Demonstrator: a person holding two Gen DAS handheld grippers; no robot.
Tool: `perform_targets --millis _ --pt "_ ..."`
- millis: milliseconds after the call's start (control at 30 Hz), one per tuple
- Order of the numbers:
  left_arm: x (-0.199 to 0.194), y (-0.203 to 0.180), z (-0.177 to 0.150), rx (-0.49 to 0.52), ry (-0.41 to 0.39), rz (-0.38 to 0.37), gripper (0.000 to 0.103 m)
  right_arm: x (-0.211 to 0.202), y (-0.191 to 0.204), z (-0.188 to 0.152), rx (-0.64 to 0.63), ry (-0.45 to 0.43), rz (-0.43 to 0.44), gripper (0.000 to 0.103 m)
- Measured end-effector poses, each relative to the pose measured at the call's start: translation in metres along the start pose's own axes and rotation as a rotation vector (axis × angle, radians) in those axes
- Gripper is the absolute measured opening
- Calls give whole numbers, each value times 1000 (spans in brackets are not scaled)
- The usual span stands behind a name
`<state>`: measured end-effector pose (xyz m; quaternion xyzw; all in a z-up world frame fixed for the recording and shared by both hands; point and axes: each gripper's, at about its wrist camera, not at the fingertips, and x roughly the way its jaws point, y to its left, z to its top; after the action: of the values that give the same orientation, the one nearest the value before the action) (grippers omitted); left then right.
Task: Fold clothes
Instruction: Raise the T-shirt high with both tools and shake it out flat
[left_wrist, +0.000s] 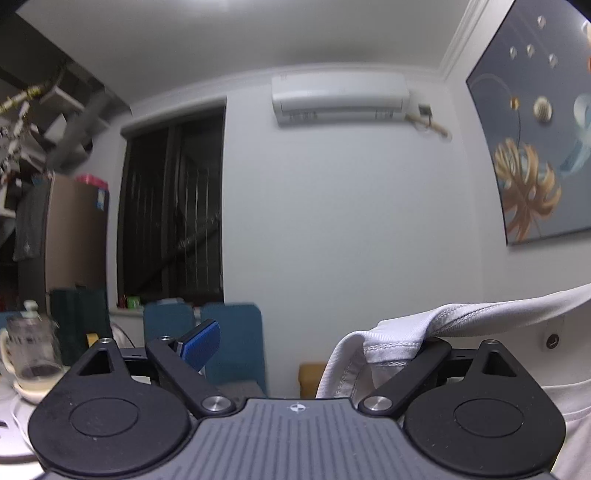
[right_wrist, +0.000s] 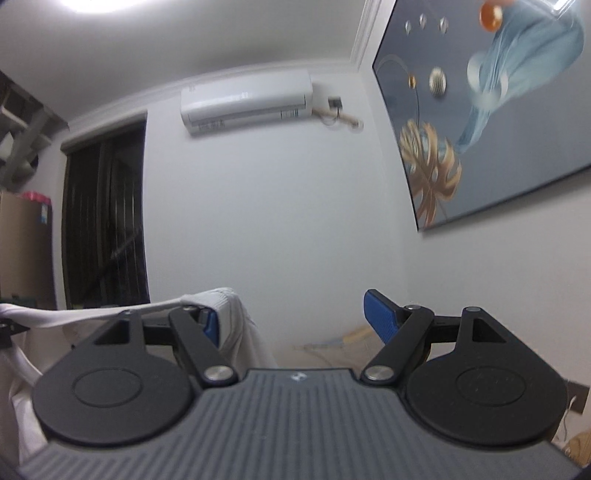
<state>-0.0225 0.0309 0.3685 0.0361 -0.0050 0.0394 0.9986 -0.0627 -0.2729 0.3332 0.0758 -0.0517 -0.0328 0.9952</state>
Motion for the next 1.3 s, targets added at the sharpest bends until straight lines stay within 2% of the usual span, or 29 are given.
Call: perform_targets --millis 133,200,300,467,533,633,700,833,900,967,1000,1033,1167,1233,1300 --pt "83 -15 -56 -3 127 -18 94 68 -2 -50 -6 135 -14 78" --pt "132 -28 -87 4 195 -23 94 122 -5 -80 -5 255 -34 77" --pt "209 -51 -129 38 254 -12 94 202 -17 -125 44 364 -66 77" --pt "349 -97 -194 40 295 16 94 331 -32 -195 65 427 -123 77" --pt "410 -116 -224 42 313 33 94 382 -33 -226 31 427 -139 77" --pt "498 -139 -290 37 352 47 94 452 -36 -285 -9 421 -142 77" --pt "555 -149 -345 37 422 37 94 497 -40 -332 -42 451 -135 76" --pt "641 -162 -458 52 660 -2 95 561 -51 -434 -80 593 -116 76" --pt "670 -161 -506 7 823 -60 95 583 -59 -480 -70 698 -92 76" --pt "688 -155 -541 -83 976 -173 95 599 -64 -520 11 870 3 76" --pt "690 -153 -550 -100 1001 -183 95 604 -67 -536 62 950 54 76" --pt "692 -152 -558 -116 1021 -190 97 604 -67 -547 83 992 88 76" --pt "683 -148 -550 -62 972 -228 98 586 -50 -547 43 959 148 84" --pt "661 -143 -534 -17 875 -231 103 572 -50 -534 70 903 128 84" --pt "633 -137 -519 15 774 -231 103 552 -47 -518 88 841 99 84"
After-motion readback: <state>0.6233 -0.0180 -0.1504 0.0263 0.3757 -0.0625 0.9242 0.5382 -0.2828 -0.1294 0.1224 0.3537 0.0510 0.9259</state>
